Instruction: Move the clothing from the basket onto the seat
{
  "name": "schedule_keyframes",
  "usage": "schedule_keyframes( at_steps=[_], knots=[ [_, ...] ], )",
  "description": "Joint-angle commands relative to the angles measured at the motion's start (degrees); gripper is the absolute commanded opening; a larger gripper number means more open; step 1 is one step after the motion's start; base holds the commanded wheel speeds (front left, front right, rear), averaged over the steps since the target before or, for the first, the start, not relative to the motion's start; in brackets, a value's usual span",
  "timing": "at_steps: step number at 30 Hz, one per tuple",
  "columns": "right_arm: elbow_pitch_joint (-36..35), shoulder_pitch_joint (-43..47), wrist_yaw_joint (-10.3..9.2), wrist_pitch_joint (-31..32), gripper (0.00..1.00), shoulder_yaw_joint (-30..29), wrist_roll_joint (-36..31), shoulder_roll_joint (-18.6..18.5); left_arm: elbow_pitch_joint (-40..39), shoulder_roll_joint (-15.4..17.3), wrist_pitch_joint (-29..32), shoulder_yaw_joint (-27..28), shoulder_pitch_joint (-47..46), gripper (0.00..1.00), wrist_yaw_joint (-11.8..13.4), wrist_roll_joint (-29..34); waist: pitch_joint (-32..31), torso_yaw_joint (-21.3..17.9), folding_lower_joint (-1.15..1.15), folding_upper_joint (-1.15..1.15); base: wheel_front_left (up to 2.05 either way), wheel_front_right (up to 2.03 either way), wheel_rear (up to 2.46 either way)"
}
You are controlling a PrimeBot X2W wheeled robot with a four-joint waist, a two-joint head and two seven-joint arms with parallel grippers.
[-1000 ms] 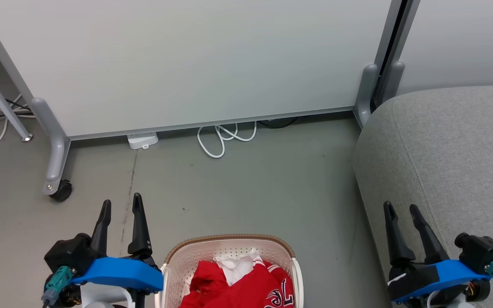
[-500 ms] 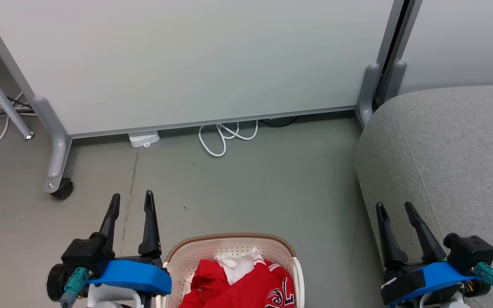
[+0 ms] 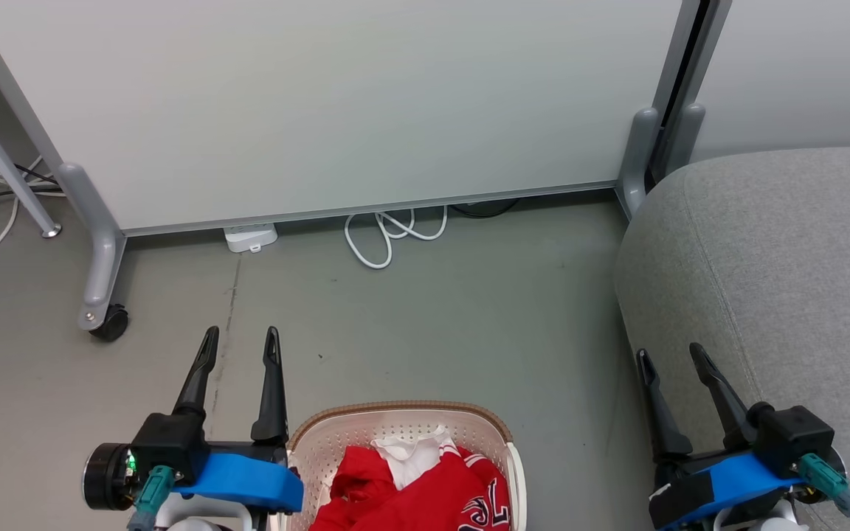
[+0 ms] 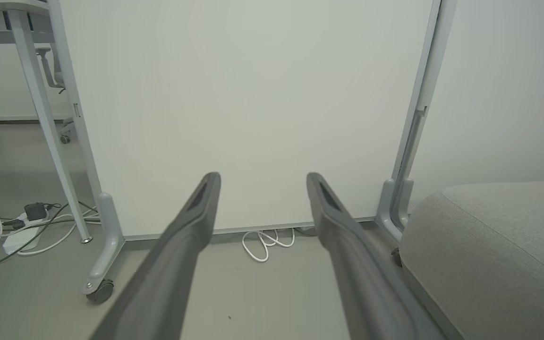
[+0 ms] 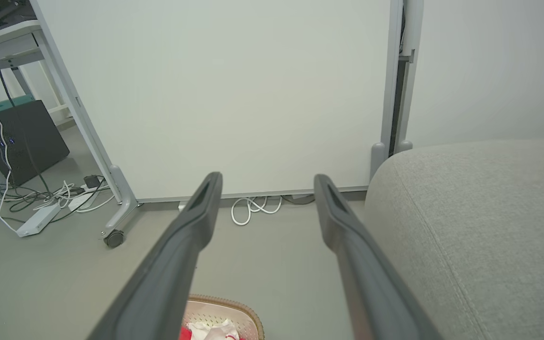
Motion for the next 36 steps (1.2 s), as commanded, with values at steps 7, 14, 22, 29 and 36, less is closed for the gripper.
schedule_keyframes(
  at_steps=[7,14,22,29,36],
  knots=[
    [0.07,-0.67,0.13,-1.18,1.00,0.51,-3.86,-0.35,-0.44,-0.14,-1.19,-0.17,-0.42,1.00,-0.46,4.13,-0.06,0.05,0.00,0.00,0.00,0.00,0.00],
    [-0.14,-0.42,0.14,-1.99,1.00,0.68,-6.80,-0.37,-0.56,-0.37,-1.98,-0.31,-0.16,1.00,-0.70,7.18,0.01,0.17,0.00,0.00,0.00,0.00,0.00],
    [0.11,-0.57,0.14,-2.47,1.00,0.79,-8.62,-0.37,-0.38,-0.64,-2.46,-0.45,-0.42,1.00,-0.91,9.47,0.03,0.50,0.00,0.00,0.00,0.00,0.00],
    [0.31,-0.65,0.14,-2.46,1.00,0.82,-8.21,-0.37,-0.08,-0.88,-2.46,-0.06,-0.33,1.00,-0.94,9.66,0.05,0.55,0.00,0.00,0.00,0.00,0.00],
    [0.20,-0.62,0.14,-2.46,1.00,0.76,-7.94,-0.36,-0.11,-0.88,-2.46,0.29,-0.13,1.00,-1.37,9.96,0.27,0.62,0.00,0.00,0.00,0.00,0.00]
  ],
)
